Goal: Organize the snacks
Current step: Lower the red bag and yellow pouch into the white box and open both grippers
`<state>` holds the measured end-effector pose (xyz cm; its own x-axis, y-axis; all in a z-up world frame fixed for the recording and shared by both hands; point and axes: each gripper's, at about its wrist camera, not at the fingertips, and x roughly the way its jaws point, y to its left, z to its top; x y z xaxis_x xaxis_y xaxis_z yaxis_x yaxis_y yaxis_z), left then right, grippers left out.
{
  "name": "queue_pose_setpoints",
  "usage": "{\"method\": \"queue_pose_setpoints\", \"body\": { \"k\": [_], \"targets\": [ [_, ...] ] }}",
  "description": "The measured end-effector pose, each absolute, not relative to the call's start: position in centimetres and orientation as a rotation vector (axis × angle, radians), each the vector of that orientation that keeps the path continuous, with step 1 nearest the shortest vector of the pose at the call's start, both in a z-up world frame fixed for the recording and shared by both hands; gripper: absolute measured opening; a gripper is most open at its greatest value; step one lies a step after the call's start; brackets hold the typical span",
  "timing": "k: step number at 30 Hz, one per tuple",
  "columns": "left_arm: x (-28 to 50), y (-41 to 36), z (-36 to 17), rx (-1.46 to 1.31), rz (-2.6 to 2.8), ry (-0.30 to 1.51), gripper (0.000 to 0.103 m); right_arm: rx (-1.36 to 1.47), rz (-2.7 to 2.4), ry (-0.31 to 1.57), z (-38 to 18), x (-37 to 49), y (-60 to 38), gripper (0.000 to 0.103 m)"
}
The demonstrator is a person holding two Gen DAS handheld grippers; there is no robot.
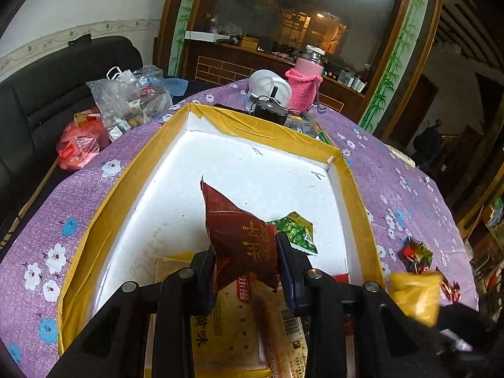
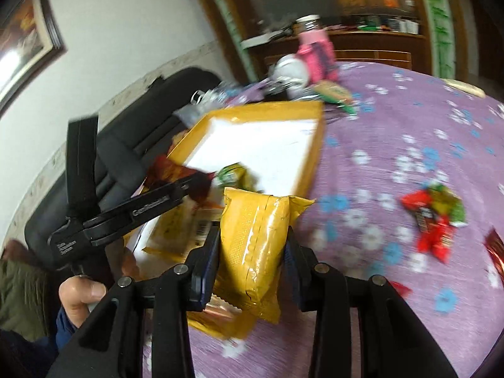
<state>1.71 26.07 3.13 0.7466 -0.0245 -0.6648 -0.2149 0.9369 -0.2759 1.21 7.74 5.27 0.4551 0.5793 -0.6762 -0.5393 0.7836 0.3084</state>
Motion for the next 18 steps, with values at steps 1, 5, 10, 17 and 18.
{"method": "queue_pose_setpoints", "body": {
  "k": [1,5,10,17,18],
  "targets": [
    [1.7,26.2,3.2,-0.355,0.104,0.724,0.034,0.04,0.692,0.863,5.0,1.4,8.6,0.037],
    [1.7,26.4,3.2,-0.361,0.1,0.719,0.034,-0.007,0.677,0.87,3.9,1.6,10.9,0.038],
    [1.4,26.3,3.5,-0.351,0.106,0.705,0.034,-0.06,0.652,0.845,3.8,1.4,10.7,0.046],
    [0.6,26.3,4.4,-0.362,0.108,0.639,0.06,-0.068,0.666,0.792,6.5,0.4,8.7,0.064],
    [0.4,26.3,4.6,-0.36,0.107,0.621,0.062,-0.068,0.654,0.776,7.0,0.3,8.1,0.066]
  ]
}}
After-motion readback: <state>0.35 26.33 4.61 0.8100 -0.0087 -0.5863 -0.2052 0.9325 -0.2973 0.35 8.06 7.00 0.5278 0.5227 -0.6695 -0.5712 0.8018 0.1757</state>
